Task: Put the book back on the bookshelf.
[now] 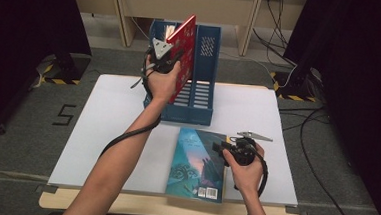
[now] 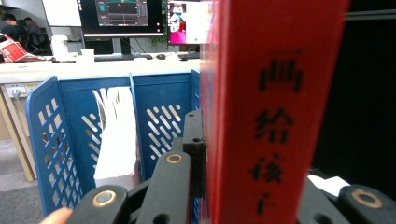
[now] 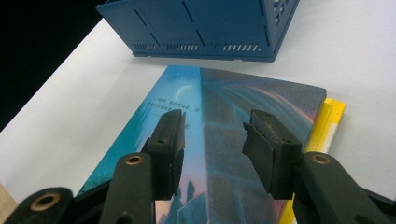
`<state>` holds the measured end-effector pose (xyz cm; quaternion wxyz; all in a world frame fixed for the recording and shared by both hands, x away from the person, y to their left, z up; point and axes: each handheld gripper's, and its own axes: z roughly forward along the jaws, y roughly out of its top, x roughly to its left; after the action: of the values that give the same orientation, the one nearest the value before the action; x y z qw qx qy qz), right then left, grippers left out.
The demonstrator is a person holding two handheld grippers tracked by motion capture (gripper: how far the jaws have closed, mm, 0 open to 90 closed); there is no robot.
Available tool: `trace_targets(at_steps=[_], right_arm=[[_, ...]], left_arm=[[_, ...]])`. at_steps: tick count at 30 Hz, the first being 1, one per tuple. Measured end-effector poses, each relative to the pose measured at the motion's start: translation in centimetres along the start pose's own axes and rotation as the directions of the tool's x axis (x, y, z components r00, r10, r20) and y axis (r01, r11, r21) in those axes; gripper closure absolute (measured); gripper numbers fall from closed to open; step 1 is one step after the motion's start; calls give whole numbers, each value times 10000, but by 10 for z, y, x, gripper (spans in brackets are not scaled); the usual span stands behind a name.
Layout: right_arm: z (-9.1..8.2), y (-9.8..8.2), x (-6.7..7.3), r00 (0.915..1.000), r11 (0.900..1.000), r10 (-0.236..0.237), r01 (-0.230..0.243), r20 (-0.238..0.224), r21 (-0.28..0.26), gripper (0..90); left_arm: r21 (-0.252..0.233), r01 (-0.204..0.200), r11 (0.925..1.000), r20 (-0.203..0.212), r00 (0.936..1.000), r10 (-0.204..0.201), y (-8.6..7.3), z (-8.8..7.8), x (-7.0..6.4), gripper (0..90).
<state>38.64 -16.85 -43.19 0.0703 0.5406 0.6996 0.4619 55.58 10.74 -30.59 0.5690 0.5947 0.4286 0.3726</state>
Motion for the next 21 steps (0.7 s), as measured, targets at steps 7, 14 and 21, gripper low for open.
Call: trace_targets(at_steps=[7, 14, 21], right_arm=[[-1, 0, -1, 10000, 10000, -33, 33, 29, -28, 560], [-1, 0, -1, 10000, 10000, -16, 16, -2, -31, 559], [-2, 0, -2, 10000, 10000, -65, 65, 16, -53, 560]], left_arm=[[-27, -86, 10000, -12, 10000, 86, -3, 9, -3, 793], [82, -148, 9999, -108, 9998, 148, -10, 16, -2, 793], [74, -201, 9998, -145, 9997, 202, -16, 23, -3, 793]])
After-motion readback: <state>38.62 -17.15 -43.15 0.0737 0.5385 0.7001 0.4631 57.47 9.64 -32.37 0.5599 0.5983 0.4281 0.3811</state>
